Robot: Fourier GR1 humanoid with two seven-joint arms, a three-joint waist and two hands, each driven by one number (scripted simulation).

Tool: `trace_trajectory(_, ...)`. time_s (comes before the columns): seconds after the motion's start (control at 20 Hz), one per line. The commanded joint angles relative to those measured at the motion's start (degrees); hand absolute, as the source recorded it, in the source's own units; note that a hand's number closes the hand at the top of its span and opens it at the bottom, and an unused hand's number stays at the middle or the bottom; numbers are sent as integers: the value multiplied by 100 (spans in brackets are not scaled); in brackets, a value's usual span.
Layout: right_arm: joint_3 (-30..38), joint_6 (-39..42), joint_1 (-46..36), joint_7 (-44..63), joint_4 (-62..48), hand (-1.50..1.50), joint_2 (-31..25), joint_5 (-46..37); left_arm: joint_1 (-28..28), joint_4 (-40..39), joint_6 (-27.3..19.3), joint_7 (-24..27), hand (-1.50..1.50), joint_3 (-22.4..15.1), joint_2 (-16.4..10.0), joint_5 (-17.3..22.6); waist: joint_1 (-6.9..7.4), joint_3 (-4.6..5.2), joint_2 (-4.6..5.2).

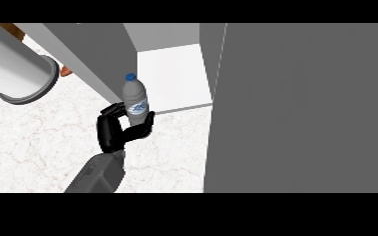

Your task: Pick up the bottled water, place it into the cabinet and close the cabinet

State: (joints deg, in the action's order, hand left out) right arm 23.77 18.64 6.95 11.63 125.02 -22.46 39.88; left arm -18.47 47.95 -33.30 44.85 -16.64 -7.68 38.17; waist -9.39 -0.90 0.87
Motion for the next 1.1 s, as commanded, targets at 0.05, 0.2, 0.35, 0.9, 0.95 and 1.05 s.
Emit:
trace_trajectory(0.05,-21,78,-57,-2,-51,-150,-40,63,-1517,-418,-197,-760,-150,-4,301,33,-308,106,151)
trace_trajectory(0.2,-14,74,-139,-41,-176,-150,-31,63,-1548,-315,-198,-817,-150,-41,219,48,-256,99,151)
trace_trajectory(0.35,1,48,-185,6,-155,-150,-73,116,-1442,-300,-274,-728,-150,-65,246,46,-363,113,166)
trace_trajectory(0.9,-28,257,-192,-47,-288,-150,-126,106,-1491,-124,-407,-848,-150,-335,-40,-72,-475,97,152)
trace_trajectory(0.95,-88,288,-169,-22,-263,-150,-107,157,-1499,-78,-396,-815,-150,-365,-16,-76,-455,100,132)
trace_trajectory(1.05,-116,230,-237,-23,-263,-150,-87,119,-1497,-22,-190,-814,-150,-663,-232,-275,-442,96,124)
